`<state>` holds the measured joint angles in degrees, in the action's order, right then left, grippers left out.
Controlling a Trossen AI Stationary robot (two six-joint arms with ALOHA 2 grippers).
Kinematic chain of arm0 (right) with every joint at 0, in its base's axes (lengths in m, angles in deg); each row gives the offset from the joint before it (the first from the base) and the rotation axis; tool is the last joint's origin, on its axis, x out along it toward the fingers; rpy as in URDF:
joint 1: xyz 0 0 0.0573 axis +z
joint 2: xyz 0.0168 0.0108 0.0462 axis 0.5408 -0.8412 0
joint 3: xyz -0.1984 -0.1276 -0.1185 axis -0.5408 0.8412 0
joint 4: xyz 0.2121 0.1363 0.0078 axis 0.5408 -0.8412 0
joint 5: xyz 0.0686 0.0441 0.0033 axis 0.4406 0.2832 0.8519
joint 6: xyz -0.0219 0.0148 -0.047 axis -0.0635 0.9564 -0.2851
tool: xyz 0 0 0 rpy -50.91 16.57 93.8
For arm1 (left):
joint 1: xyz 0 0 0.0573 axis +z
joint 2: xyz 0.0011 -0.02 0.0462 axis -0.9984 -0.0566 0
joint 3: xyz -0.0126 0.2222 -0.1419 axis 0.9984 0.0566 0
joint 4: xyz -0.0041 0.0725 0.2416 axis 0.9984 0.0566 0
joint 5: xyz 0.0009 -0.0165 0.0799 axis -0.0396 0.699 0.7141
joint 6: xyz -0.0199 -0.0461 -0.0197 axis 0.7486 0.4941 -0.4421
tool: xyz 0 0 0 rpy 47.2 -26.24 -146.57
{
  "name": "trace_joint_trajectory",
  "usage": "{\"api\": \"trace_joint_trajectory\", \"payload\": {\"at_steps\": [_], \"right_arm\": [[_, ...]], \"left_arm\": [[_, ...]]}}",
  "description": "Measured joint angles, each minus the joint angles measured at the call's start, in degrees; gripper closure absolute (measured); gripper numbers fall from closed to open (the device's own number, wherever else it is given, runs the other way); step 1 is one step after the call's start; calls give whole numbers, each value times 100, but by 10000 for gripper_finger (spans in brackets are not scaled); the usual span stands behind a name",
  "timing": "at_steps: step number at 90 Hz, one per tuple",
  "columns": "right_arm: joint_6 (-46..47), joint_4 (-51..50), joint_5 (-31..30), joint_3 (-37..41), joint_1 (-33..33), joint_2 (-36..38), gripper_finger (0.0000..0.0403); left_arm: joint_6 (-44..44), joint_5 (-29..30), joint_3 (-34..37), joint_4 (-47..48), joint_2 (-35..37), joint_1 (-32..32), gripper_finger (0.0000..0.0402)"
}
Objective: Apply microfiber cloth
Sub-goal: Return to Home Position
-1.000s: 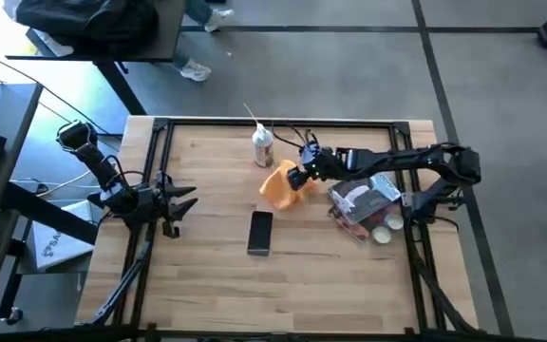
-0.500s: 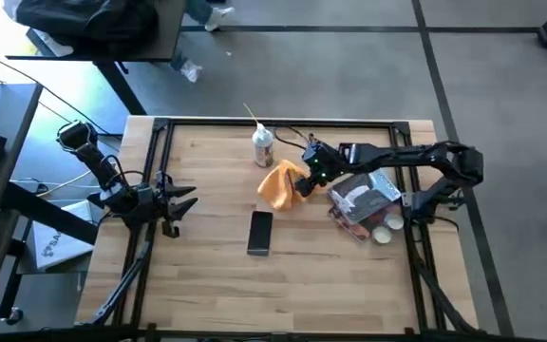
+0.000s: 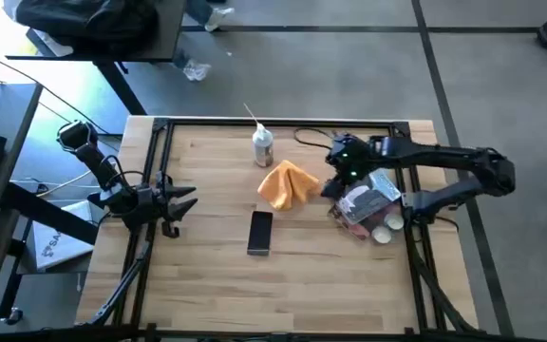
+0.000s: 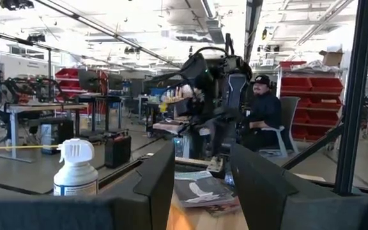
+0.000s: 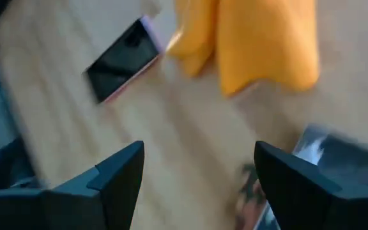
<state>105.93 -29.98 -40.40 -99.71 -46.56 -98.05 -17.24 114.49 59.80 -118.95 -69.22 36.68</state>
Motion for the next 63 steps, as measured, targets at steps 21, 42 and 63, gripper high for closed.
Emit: {"api": "trace_joint_trajectory", "payload": {"at_steps": [21, 42, 63], "right_arm": [[-38, -1374, -1487, 0, 269, 1278, 139], [27, -1418, -2452, 2, 655, 2647, 139], [39, -1226, -2756, 2, 932, 3621, 139]], "left_arm": [[-183, 23, 0, 48, -3, 19, 271], [-193, 16, 0, 74, -1, 19, 271], [-161, 16, 0, 74, -1, 19, 271]]}}
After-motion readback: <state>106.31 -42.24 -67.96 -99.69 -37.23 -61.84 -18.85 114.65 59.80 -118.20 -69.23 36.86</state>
